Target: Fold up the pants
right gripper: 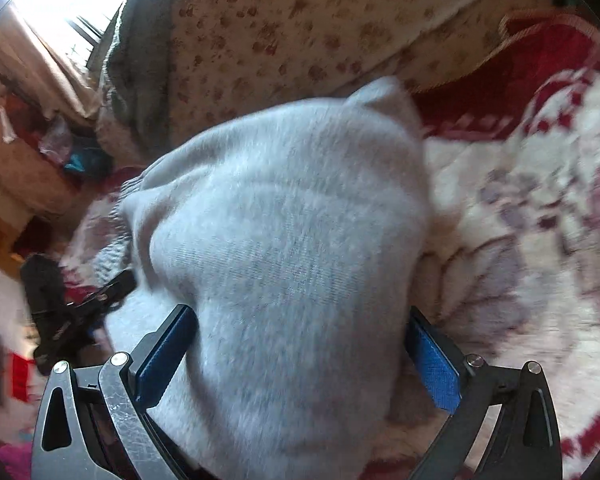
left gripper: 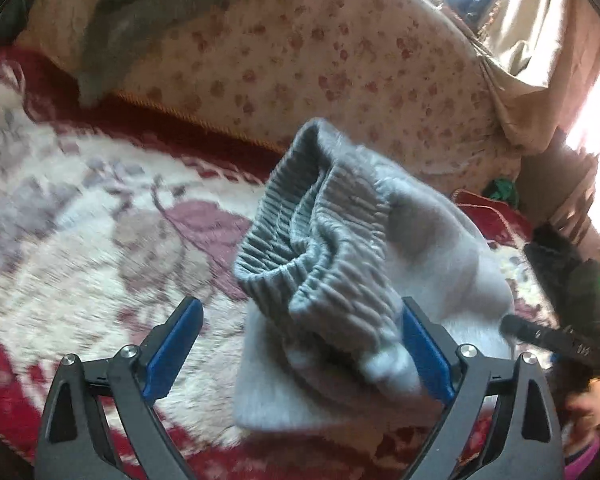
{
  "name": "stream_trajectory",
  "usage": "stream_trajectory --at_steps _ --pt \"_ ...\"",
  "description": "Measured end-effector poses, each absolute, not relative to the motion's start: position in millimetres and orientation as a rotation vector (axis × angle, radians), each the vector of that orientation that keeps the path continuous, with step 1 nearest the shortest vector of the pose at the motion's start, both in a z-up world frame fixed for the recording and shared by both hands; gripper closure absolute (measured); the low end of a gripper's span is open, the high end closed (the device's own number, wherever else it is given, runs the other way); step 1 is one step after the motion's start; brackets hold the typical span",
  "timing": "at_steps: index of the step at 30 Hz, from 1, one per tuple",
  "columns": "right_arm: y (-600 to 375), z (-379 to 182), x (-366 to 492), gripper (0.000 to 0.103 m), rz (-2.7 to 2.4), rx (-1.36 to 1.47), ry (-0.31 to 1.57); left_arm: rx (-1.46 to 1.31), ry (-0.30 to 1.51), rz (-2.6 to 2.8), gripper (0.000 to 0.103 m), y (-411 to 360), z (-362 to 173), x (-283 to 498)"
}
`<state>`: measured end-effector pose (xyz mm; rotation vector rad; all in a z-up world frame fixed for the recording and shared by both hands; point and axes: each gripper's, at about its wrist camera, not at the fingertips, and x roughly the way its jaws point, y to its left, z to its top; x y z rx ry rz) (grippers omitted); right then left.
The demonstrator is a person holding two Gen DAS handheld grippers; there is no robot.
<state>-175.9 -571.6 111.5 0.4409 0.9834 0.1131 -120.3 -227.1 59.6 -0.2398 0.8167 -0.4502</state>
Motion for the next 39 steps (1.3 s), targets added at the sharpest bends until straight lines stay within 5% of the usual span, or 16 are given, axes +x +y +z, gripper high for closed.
stream_trajectory --at_steps 17,39 --pt "-532.6 154.5 -196.8 0.0 -0.06 0.284 0.821 -0.01 0.578 -0.38 0.007 -281.7 121.1 -157.5" --pt "-539.2 161.3 -205.2 0.0 -0.082 0.298 0.796 0.1 0.531 -0.322 0.007 -321.1 132.0 -163.4"
